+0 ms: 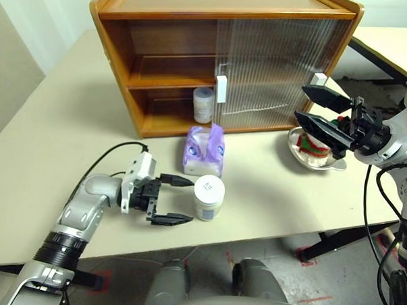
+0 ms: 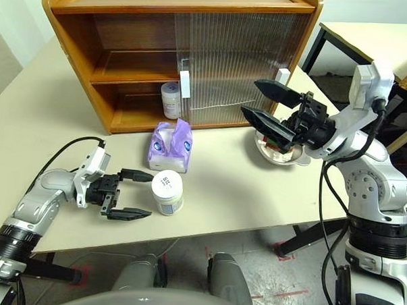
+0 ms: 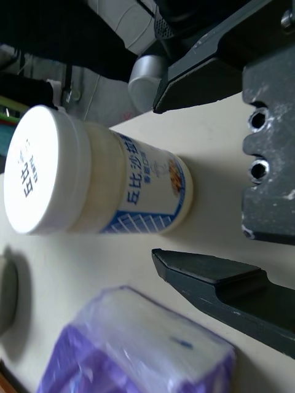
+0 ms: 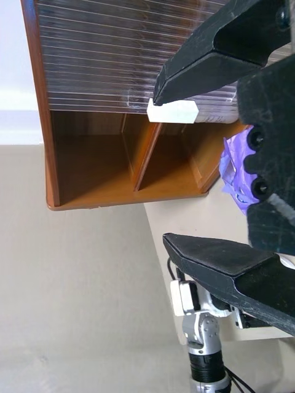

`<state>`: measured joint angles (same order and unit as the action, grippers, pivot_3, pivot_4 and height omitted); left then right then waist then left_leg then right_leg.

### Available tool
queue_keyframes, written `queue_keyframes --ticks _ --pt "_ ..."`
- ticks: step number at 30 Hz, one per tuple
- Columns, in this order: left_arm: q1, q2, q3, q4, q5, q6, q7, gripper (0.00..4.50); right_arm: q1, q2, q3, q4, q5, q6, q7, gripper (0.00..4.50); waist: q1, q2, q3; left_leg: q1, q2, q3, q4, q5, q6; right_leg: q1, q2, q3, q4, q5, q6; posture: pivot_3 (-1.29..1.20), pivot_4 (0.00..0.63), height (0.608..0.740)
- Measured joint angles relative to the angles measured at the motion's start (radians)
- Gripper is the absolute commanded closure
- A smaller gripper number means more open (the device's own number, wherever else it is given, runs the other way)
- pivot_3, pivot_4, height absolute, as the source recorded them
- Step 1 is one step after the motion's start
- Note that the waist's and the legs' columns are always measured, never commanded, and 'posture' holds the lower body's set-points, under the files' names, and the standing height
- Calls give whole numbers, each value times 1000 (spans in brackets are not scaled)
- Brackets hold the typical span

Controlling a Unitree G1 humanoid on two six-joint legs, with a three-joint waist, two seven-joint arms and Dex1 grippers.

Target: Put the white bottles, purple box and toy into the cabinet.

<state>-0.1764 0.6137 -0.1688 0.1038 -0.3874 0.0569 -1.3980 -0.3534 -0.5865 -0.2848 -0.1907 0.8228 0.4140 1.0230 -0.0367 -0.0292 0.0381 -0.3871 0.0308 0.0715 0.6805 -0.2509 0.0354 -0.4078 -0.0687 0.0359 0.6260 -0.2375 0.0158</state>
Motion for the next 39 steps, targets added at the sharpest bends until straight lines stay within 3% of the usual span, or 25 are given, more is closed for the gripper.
queue_keyframes --ticks 18,39 --pt "-34 -87 -14 224 51 -157 -33 20 19 -21 -4 -12 12 1 -4 0 -2 0 0 0 0 0 0 0 0 0 0 0 0 1 2 -54 0 740" --pt "-49 -112 -7 110 37 -109 -4 20 20 -23 -4 -13 17 11 -10 0 -2 1 -1 0 0 0 0 1 1 0 0 0 0 2 4 -55 0 740"
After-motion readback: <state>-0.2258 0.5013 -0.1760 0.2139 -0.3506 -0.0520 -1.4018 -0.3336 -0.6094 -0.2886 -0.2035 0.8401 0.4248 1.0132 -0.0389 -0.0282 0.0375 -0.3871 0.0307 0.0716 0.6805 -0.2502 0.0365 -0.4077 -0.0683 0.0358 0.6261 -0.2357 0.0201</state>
